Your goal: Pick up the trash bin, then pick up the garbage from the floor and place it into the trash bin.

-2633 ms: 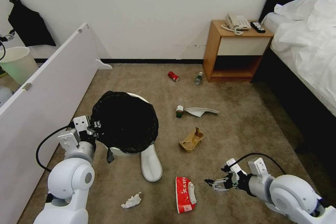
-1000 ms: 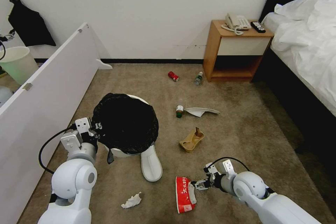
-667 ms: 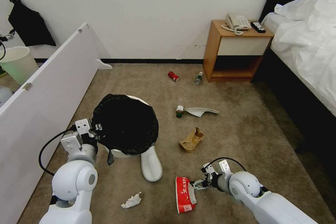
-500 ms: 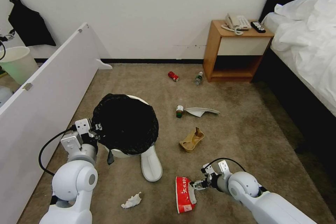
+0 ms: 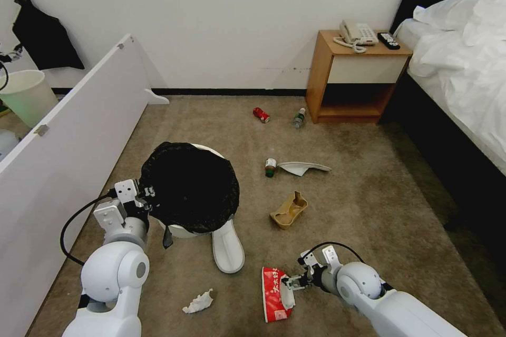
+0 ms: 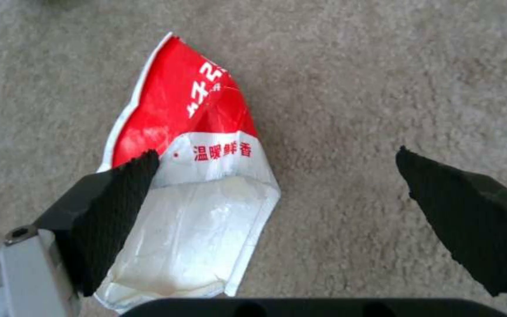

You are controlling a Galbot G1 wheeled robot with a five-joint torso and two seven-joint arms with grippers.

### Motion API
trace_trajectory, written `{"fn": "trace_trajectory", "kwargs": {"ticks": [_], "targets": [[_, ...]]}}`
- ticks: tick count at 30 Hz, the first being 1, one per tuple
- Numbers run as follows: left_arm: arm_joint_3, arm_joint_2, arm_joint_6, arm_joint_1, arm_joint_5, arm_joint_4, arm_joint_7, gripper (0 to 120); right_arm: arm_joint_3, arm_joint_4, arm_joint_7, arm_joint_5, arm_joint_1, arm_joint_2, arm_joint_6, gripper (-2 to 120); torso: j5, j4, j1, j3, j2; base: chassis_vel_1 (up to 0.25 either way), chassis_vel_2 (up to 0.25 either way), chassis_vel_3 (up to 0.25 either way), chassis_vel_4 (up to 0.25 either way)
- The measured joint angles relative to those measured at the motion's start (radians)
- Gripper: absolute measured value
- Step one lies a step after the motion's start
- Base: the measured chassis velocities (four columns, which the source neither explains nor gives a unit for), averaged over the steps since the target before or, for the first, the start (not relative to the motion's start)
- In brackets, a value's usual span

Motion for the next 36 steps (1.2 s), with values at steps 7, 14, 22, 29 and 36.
{"fn": "trace_trajectory", "kwargs": {"ticks": [7, 14, 22, 29, 36], "targets": [[0.002, -0.002, -0.001, -0.004, 0.010, 0.005, 0.001, 4, -0.001, 0.021, -0.014, -0.016, -0.008, -0.010, 0.011, 100, 0.0000, 0.0001, 0.000, 0.000, 0.000, 0.000, 0.000, 0.000, 0.000], [0.007, -0.004, -0.002, -0.007, 0.012, 0.005, 0.002, 4, -0.001, 0.022, -0.014, -0.023, -0.013, -0.009, 0.015, 100, -0.0001, 0.0000, 0.000, 0.000, 0.000, 0.000, 0.000, 0.000, 0.000], [0.007, -0.005, -0.005, -0.001, 0.017, 0.005, 0.002, 4, -0.009, 0.002, -0.014, -0.025, -0.001, -0.002, 0.020, 100, 0.0000, 0.0000, 0.000, 0.000, 0.000, 0.000, 0.000, 0.000, 0.000], [0.014, -0.009, -0.007, -0.002, 0.024, 0.008, 0.002, 4, -0.012, -0.038, -0.016, -0.031, 0.003, 0.010, 0.034, 100, 0.0000, 0.0000, 0.000, 0.000, 0.000, 0.000, 0.000, 0.000, 0.000], [0.018, -0.012, -0.008, 0.000, 0.030, 0.010, 0.003, 4, -0.020, -0.063, -0.017, -0.043, 0.008, 0.020, 0.042, 100, 0.0000, 0.0000, 0.000, 0.000, 0.000, 0.000, 0.000, 0.000, 0.000]]}}
